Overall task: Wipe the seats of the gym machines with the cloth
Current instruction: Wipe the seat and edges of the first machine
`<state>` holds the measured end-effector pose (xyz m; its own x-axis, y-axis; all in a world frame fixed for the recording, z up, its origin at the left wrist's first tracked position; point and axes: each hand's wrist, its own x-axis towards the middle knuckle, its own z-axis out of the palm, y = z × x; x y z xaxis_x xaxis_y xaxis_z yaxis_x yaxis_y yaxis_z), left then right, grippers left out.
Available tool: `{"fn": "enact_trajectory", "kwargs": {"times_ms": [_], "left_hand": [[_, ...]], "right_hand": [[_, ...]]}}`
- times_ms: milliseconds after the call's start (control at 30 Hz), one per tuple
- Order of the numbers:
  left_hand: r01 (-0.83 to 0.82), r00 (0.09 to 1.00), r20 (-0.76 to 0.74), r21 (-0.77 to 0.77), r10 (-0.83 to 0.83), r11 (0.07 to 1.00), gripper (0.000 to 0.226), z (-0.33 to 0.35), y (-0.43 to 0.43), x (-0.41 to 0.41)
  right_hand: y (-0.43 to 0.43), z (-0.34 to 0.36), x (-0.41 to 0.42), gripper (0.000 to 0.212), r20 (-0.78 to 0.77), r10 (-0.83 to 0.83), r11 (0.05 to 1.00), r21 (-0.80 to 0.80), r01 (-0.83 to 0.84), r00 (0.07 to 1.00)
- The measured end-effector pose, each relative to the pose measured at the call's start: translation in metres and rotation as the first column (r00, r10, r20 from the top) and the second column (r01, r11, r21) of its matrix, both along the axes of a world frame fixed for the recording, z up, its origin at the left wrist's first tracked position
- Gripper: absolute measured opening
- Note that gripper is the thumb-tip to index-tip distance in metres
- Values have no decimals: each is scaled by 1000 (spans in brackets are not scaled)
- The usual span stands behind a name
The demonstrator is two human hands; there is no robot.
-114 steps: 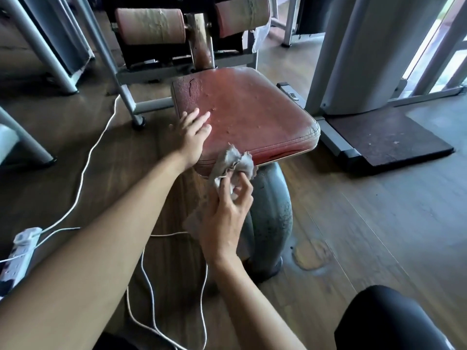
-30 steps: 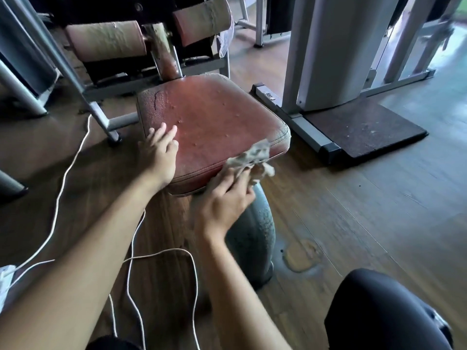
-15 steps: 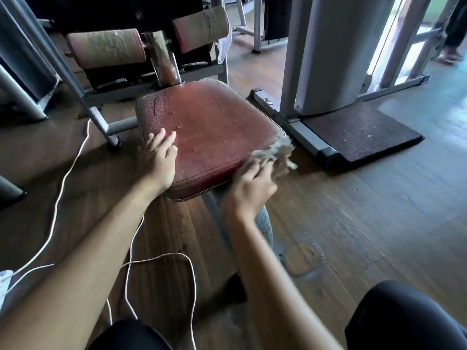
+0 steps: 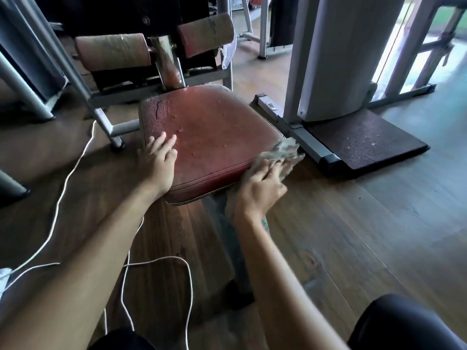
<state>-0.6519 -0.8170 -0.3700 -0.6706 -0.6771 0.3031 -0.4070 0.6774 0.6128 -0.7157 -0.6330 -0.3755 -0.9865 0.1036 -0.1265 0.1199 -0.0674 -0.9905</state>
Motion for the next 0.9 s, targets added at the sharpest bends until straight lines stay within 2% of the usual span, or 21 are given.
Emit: {"fn": "enact_trajectory", "kwargs": {"times_ms": [67, 133, 200, 267, 367, 533, 600, 767, 900], "left_hand": [[-7, 1000, 18, 3, 7, 1000, 50, 0, -1, 1], [16, 999, 29, -27, -15, 999, 61, 0, -5, 2], [27, 999, 35, -52, -25, 998, 71, -2, -9, 2], [29, 999, 36, -61, -27, 998, 70, -2, -9, 2], [20, 1000, 7, -35, -20, 999, 64, 0, -6, 1], [-15, 1000, -16, 13, 15, 1000, 63, 4, 2, 1], [-9, 1000, -14, 12, 9, 1000, 64, 5, 3, 1], [2, 1000, 16, 1, -2, 1000, 55, 3, 2, 3], [-14, 1000, -4, -22, 14, 1000, 62, 2, -2, 2]], "right_hand": [[-7, -2, 33, 43, -16, 79, 997, -24, -79, 997], [-11, -6, 42, 44, -35, 101, 995, -24, -102, 994], [-8, -3, 17, 42, -11, 37, 999, 4, -37, 999], [2, 3, -18, 41, 24, -14, 1000, 26, 13, 1000], [17, 6, -38, 41, 9, 10, 998, 55, -11, 1000], [-5, -7, 43, 47, -34, 113, 993, -33, -114, 993], [-10, -6, 54, 48, -22, 100, 992, -79, -102, 995], [7, -7, -20, 41, -12, -73, 997, -42, 72, 997], [29, -15, -50, 38, -152, 40, 999, 23, -37, 988]]}}
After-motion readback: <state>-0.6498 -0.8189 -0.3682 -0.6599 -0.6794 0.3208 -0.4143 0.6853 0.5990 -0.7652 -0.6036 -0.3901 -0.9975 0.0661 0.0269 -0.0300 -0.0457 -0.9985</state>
